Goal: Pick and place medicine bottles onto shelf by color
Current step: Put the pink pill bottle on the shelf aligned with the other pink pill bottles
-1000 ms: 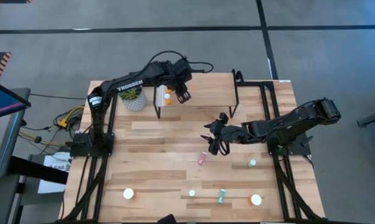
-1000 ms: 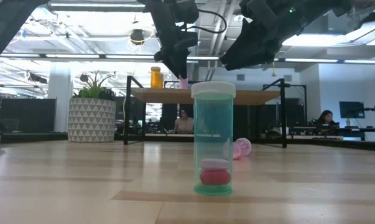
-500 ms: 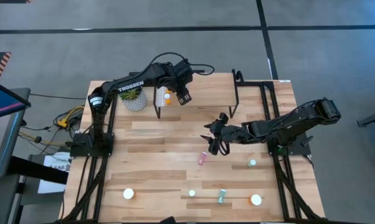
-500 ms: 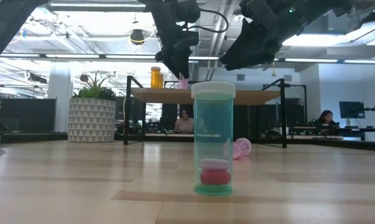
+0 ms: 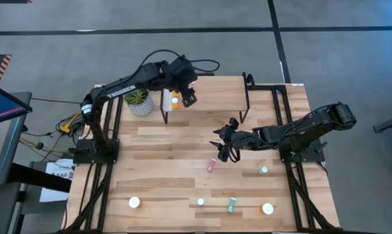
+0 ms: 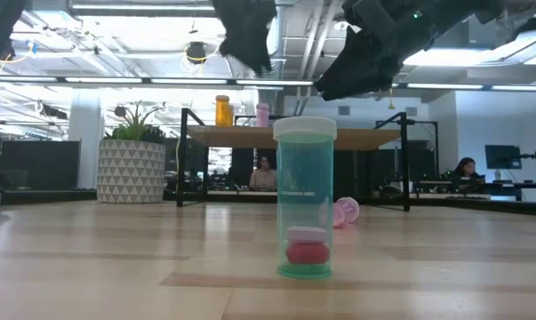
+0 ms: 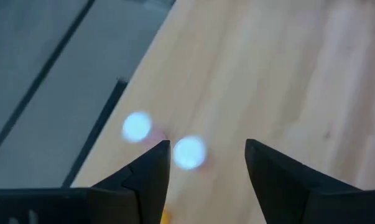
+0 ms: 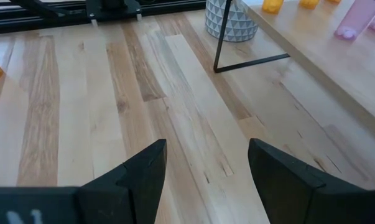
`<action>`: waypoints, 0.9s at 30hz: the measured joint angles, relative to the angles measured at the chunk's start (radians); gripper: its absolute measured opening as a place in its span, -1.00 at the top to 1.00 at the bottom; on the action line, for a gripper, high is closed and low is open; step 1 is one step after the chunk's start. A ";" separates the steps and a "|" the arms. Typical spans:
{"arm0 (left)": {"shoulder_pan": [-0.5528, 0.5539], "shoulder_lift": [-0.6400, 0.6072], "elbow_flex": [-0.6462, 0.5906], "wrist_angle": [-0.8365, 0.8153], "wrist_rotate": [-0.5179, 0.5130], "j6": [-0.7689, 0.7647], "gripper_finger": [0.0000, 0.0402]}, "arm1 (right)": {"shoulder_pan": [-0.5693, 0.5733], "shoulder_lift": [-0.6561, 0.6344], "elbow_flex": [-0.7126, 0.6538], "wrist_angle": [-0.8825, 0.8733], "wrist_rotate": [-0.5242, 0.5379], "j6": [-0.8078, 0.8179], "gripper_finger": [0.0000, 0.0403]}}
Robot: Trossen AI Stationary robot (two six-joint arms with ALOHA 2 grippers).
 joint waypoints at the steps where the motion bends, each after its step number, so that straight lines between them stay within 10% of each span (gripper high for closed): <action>1: -0.020 -0.015 0.000 0.012 0.013 0.002 0.03 | 0.000 0.000 0.000 0.000 0.000 0.000 -0.24; 16: -0.450 -0.093 -0.038 0.152 -0.208 0.076 0.03 | 0.001 0.000 0.000 -0.021 -0.002 -0.001 -0.24; 27: -0.464 -0.361 -0.593 0.603 -0.197 -0.031 0.03 | 0.008 0.000 0.000 -0.057 -0.003 0.000 -0.24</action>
